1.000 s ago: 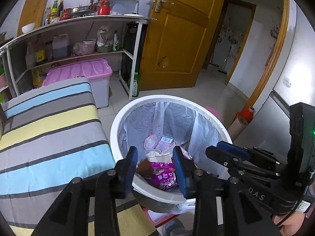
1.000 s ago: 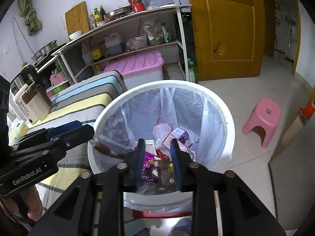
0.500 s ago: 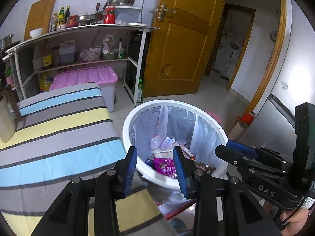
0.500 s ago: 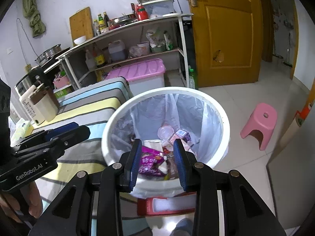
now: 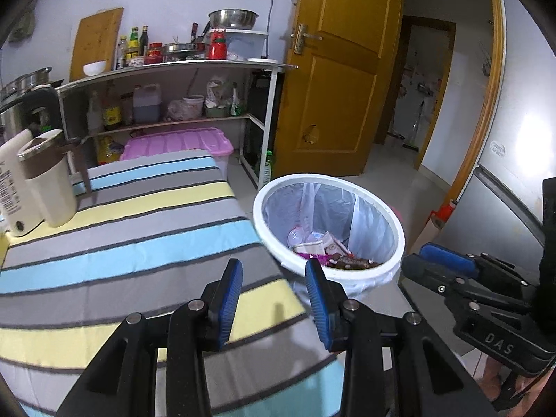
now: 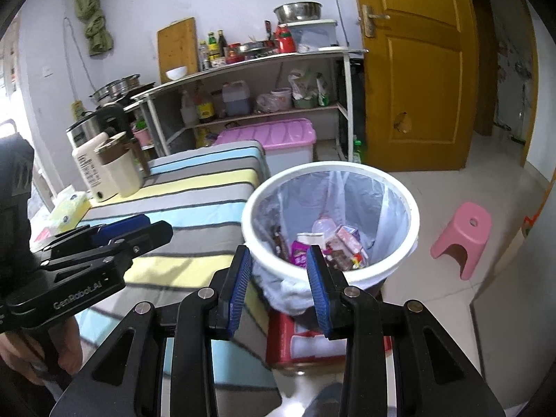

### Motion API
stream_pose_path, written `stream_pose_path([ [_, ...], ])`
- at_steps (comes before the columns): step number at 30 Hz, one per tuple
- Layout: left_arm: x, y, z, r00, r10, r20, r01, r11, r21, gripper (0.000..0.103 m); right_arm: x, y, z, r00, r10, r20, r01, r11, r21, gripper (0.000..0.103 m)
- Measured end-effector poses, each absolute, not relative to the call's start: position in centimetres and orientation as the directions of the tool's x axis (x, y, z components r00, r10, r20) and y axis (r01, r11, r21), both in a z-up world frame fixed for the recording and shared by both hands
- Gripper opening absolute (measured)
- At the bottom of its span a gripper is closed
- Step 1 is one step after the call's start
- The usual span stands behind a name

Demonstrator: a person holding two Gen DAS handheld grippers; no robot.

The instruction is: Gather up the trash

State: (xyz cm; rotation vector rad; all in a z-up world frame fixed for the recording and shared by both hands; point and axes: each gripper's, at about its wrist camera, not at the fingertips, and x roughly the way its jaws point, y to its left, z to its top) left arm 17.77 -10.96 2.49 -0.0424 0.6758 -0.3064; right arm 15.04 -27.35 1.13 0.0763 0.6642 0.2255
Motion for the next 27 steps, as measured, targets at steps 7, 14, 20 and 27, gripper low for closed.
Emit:
stream_pose_path([
  [7,14.2,-9.3,2.4,0.752,-0.261,-0.606,0.244,0.963,-0.112,0.038,11.6,-26.1,1.9,0.779,0.241,-0.580,-0.218,0.970,0.109,0.035],
  [14,10.7,-8.1,2.4,0.764,-0.239,-0.599,0.227,0.969,-0.098,0.038,8.8,-25.5,2.2,0.791,0.237,-0.564,-0.227,0.970,0.089,0.036],
  [20,8.6,-7.4,2.9,0.782,-0.229,-0.580,0.215,0.972,-0.094,0.038,7.5,-25.0,1.7,0.774,0.253,-0.581,-0.243,0.965,0.096,0.036],
  [27,7.8,-7.0,3.2,0.793,-0.227,-0.566,0.210,0.973,-0.097,0.038,6.9,-24.8,1.4,0.767,0.256,-0.588,-0.246,0.964,0.099,0.036],
])
